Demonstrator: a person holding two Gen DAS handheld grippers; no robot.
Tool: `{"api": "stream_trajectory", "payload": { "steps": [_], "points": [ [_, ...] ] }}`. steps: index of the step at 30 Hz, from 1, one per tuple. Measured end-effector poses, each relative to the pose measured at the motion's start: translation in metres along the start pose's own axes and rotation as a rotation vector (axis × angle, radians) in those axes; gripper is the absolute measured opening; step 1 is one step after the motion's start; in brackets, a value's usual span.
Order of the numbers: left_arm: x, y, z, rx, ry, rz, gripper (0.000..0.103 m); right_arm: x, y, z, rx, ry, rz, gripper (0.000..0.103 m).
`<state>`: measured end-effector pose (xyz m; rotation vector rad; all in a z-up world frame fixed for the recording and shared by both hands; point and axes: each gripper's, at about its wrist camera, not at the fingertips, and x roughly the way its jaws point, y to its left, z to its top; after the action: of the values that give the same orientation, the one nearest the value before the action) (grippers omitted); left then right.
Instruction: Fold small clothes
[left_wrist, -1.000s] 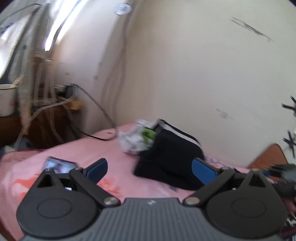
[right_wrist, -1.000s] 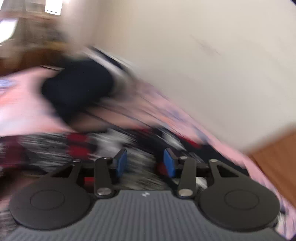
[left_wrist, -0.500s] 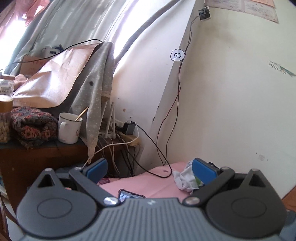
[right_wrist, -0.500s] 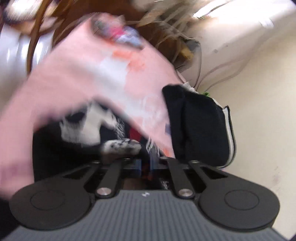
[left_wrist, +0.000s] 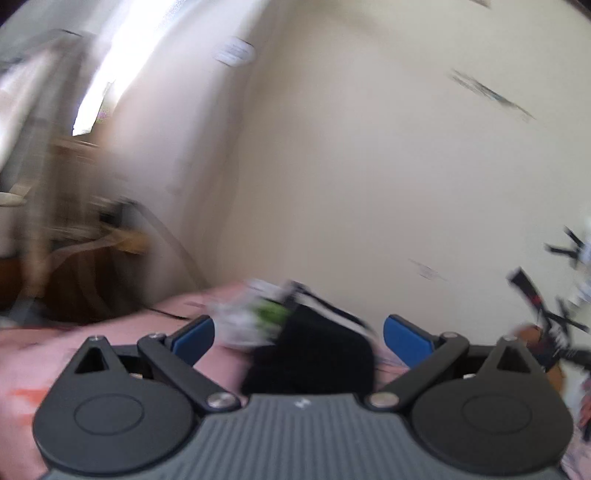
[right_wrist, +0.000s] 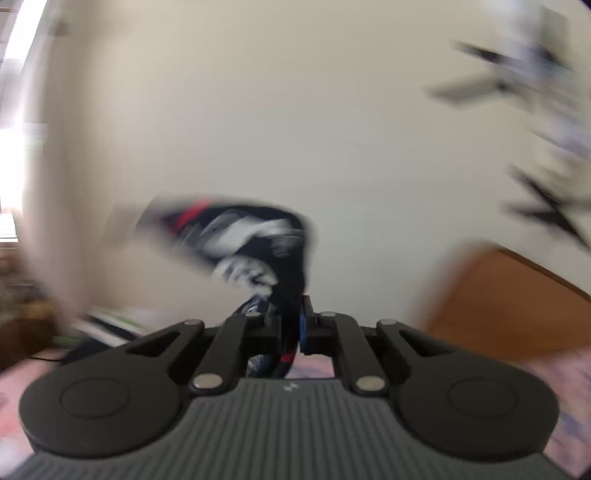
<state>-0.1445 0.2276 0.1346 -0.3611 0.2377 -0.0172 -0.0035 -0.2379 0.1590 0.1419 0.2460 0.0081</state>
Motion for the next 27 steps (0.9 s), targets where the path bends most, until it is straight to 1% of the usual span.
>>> {"api": "stream_trajectory", "payload": {
  "steps": [2,4,5,6,7,8,9,11,13,14,15,16,17,18,19,20,22,23,24,25,26,27],
  "points": [
    [0.031,-0.031,-0.003,0.046,0.033,-0.075,0.101,0.003,-0.036,-0.027,0.072,0.083,-0.065,0.015],
    [0.067,-0.067,-0.009,0.095,0.083,-0.152,0.101,0.007,-0.063,-0.054,0.151,0.159,-0.102,0.017],
    [0.086,-0.085,-0.012,0.112,0.115,-0.193,0.101,0.009,-0.074,-0.067,0.197,0.193,-0.103,0.018],
    [0.107,-0.103,-0.018,0.126,0.155,-0.233,0.101,0.011,-0.081,-0.077,0.236,0.217,-0.087,0.025],
    [0.126,-0.12,-0.023,0.137,0.194,-0.263,0.101,0.011,-0.087,-0.084,0.271,0.238,-0.065,0.03],
    [0.147,-0.137,-0.029,0.151,0.236,-0.29,0.101,0.013,-0.088,-0.087,0.286,0.243,-0.048,0.038],
    [0.165,-0.153,-0.037,0.168,0.279,-0.313,0.101,0.01,-0.091,-0.091,0.296,0.241,-0.036,0.044],
    [0.201,-0.183,-0.054,0.211,0.361,-0.335,0.101,0.003,-0.094,-0.09,0.299,0.214,-0.022,0.048],
    [0.234,-0.207,-0.075,0.26,0.432,-0.316,0.101,-0.001,-0.096,-0.087,0.313,0.193,-0.016,0.05],
    [0.249,-0.215,-0.085,0.278,0.464,-0.299,0.098,-0.001,-0.097,-0.09,0.327,0.189,-0.013,0.051],
    [0.263,-0.219,-0.094,0.287,0.499,-0.284,0.092,-0.002,-0.1,-0.091,0.343,0.186,-0.008,0.051],
    [0.273,-0.222,-0.102,0.287,0.534,-0.281,0.065,-0.004,-0.101,-0.093,0.361,0.184,0.0,0.051],
    [0.282,-0.222,-0.109,0.269,0.575,-0.306,0.031,-0.007,-0.106,-0.095,0.379,0.18,0.008,0.052],
    [0.286,-0.219,-0.111,0.239,0.6,-0.332,0.02,-0.008,-0.108,-0.096,0.395,0.176,0.018,0.052],
    [0.285,-0.215,-0.109,0.214,0.597,-0.332,0.017,-0.007,-0.109,-0.095,0.409,0.171,0.032,0.052],
    [0.284,-0.207,-0.103,0.192,0.577,-0.324,0.015,-0.006,-0.108,-0.094,0.41,0.166,0.048,0.051],
    [0.283,-0.185,-0.085,0.128,0.53,-0.302,0.014,-0.006,-0.1,-0.091,0.387,0.136,0.096,0.043],
    [0.285,-0.172,-0.078,0.092,0.517,-0.286,0.013,-0.007,-0.094,-0.087,0.374,0.114,0.133,0.043],
    [0.288,-0.159,-0.072,0.057,0.507,-0.264,0.01,-0.007,-0.088,-0.084,0.354,0.092,0.159,0.043],
    [0.291,-0.149,-0.069,0.047,0.49,-0.208,0.002,-0.004,-0.08,-0.082,0.32,0.081,0.16,0.043],
    [0.295,-0.142,-0.069,0.046,0.482,-0.15,0.002,0.003,-0.071,-0.081,0.274,0.092,0.135,0.043],
    [0.299,-0.134,-0.07,0.03,0.485,-0.109,0.002,0.011,-0.064,-0.083,0.237,0.12,0.104,0.044]
  ]
}}
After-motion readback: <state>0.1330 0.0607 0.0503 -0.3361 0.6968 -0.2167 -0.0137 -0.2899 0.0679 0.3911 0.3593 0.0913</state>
